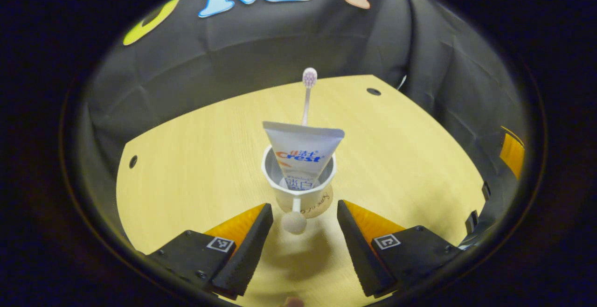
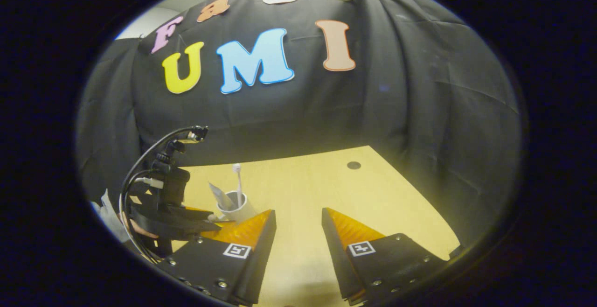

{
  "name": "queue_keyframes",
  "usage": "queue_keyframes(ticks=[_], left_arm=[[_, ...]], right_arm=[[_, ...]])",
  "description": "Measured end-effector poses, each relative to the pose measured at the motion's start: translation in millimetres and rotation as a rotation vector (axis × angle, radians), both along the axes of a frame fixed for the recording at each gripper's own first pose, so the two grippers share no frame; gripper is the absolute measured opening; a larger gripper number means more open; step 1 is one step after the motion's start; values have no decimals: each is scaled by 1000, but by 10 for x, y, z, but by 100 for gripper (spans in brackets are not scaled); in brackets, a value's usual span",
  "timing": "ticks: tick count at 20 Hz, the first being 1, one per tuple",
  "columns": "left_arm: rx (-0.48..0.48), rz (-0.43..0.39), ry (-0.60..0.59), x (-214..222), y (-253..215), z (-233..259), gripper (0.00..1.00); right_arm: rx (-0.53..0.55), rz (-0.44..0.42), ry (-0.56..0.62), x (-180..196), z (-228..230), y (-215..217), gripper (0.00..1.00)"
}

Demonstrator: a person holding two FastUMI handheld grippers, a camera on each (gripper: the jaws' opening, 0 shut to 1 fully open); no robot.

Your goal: Put the toothbrush and toothpaste on the desktop into the cup, then pick up the cup and place it on the coaster on the desktop.

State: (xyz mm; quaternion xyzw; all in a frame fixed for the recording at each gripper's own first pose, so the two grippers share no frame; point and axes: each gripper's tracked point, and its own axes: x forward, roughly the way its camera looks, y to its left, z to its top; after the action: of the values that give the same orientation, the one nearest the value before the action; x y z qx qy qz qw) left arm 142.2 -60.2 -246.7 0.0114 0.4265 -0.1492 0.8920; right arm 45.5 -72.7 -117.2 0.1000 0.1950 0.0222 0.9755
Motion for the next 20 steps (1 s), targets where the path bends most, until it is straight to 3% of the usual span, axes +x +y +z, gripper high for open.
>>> queue_keyframes(ticks=[5,11,16,20], left_arm=[[-50,147,-213,-34,173,577,93],[-45,290,-474,-300,472,1350,92],[-51,322,-611,-514,637,1809,92],[-50,322,-654,-569,680,1929,92]], right_arm=[[-21,97,-154,-113,432,183,61],[-38,117,-287,-252,809,237,60],[-58,96,-332,-325,959,261,59],[-126,85,-353,-392,1007,316,61]])
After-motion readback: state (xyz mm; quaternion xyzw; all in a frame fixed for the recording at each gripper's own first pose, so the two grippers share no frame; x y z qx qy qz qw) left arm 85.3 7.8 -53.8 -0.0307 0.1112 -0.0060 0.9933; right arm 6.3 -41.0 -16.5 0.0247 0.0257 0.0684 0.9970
